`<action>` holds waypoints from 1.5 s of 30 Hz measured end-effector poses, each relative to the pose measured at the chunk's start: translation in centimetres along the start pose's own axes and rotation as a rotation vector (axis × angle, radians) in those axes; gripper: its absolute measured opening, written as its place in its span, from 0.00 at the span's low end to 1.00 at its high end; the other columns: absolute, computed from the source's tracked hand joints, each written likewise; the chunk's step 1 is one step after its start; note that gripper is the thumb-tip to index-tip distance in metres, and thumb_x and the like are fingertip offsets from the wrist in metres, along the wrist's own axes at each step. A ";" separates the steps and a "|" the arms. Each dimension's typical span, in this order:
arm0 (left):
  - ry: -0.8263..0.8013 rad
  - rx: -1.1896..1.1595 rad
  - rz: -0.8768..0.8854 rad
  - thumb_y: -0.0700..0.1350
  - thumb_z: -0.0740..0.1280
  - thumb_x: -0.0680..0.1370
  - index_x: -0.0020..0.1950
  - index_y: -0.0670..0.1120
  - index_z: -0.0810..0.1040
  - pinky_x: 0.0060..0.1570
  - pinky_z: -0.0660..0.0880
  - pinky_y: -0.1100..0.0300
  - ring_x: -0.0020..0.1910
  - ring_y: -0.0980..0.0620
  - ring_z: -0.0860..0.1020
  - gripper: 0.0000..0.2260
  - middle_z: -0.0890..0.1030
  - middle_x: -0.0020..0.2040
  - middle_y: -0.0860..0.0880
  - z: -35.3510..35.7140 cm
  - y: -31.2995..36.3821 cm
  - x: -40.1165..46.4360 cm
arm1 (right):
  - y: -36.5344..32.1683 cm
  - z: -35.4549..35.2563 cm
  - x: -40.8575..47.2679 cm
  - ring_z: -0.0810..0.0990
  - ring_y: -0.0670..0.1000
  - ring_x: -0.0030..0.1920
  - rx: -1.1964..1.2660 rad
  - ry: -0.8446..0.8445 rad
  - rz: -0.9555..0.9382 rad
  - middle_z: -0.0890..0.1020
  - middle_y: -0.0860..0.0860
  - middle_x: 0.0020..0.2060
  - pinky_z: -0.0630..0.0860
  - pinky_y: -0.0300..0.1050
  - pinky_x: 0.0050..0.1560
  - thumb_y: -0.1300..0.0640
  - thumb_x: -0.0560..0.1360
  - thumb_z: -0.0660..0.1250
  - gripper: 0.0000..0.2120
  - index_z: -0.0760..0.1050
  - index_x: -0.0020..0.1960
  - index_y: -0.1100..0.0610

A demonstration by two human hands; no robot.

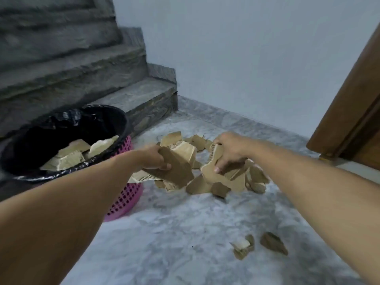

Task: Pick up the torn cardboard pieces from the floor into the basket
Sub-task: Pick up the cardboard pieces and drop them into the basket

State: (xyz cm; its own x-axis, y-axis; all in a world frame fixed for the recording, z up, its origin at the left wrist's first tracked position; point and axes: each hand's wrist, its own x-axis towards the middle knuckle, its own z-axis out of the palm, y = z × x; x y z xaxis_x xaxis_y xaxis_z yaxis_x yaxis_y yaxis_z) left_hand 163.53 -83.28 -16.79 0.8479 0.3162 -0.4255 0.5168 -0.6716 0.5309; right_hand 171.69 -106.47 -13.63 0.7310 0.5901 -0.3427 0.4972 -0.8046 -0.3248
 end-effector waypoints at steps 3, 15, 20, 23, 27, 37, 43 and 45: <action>0.119 0.041 -0.007 0.46 0.76 0.70 0.58 0.42 0.75 0.52 0.76 0.54 0.54 0.47 0.76 0.20 0.77 0.55 0.46 -5.5 -0.6 -2.9 | -5.3 -3.1 0.9 0.78 0.58 0.56 0.000 0.074 -0.110 0.79 0.54 0.50 0.67 0.42 0.46 0.48 0.64 0.80 0.21 0.74 0.50 0.54; 0.328 0.119 -0.179 0.43 0.75 0.71 0.57 0.41 0.79 0.55 0.77 0.51 0.52 0.44 0.79 0.16 0.80 0.54 0.44 -24.5 -9.7 -5.0 | -26.4 -8.3 9.5 0.78 0.58 0.60 0.169 0.504 -0.228 0.79 0.56 0.61 0.72 0.46 0.50 0.43 0.66 0.78 0.32 0.74 0.64 0.55; 0.306 0.102 -0.254 0.46 0.73 0.73 0.61 0.41 0.76 0.55 0.76 0.51 0.54 0.44 0.78 0.19 0.78 0.56 0.44 -23.7 -14.9 -1.6 | -30.9 -4.3 15.2 0.75 0.59 0.63 0.236 0.493 -0.132 0.77 0.57 0.62 0.70 0.48 0.47 0.46 0.73 0.73 0.28 0.70 0.67 0.57; 0.217 0.080 -0.312 0.49 0.72 0.75 0.57 0.39 0.76 0.44 0.77 0.55 0.48 0.46 0.77 0.17 0.77 0.53 0.44 -21.6 -17.0 -0.3 | -31.6 -1.2 17.9 0.69 0.62 0.69 0.246 0.333 -0.111 0.69 0.60 0.71 0.71 0.52 0.60 0.49 0.78 0.67 0.31 0.59 0.75 0.59; 0.177 0.136 -0.345 0.53 0.74 0.72 0.58 0.38 0.74 0.42 0.69 0.58 0.48 0.46 0.73 0.24 0.74 0.53 0.45 -19.7 -17.8 0.0 | -29.9 0.3 18.3 0.67 0.62 0.70 0.237 0.265 -0.147 0.67 0.61 0.71 0.68 0.52 0.65 0.52 0.80 0.64 0.26 0.61 0.74 0.60; 0.445 0.028 -0.076 0.49 0.75 0.72 0.65 0.40 0.75 0.52 0.79 0.53 0.52 0.43 0.80 0.24 0.81 0.55 0.42 -17.0 -9.8 -1.1 | -19.0 -3.2 11.5 0.83 0.56 0.48 0.413 0.239 -0.137 0.82 0.57 0.48 0.82 0.49 0.42 0.59 0.79 0.65 0.06 0.77 0.43 0.56; 0.458 -0.012 0.196 0.46 0.73 0.74 0.60 0.41 0.77 0.52 0.79 0.49 0.48 0.45 0.80 0.18 0.81 0.51 0.45 -11.2 -1.2 -2.1 | -8.7 -2.1 5.1 0.78 0.55 0.37 0.378 0.144 0.039 0.80 0.60 0.41 0.80 0.48 0.39 0.61 0.77 0.67 0.07 0.79 0.52 0.64; 0.354 0.034 0.238 0.47 0.73 0.74 0.61 0.42 0.77 0.52 0.79 0.51 0.48 0.47 0.80 0.18 0.81 0.52 0.45 -8.0 0.9 -1.9 | -4.8 -0.8 2.9 0.79 0.55 0.36 0.361 0.115 0.103 0.80 0.60 0.40 0.81 0.50 0.41 0.57 0.76 0.70 0.09 0.79 0.50 0.64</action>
State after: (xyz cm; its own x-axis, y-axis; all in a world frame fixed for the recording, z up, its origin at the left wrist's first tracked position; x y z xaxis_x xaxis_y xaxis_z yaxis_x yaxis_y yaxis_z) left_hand 163.36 -79.16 -9.65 0.9344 0.3559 -0.0127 0.3023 -0.7737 0.5568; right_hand 171.75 -100.97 -12.38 0.8260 0.4800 -0.2955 0.2373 -0.7716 -0.5901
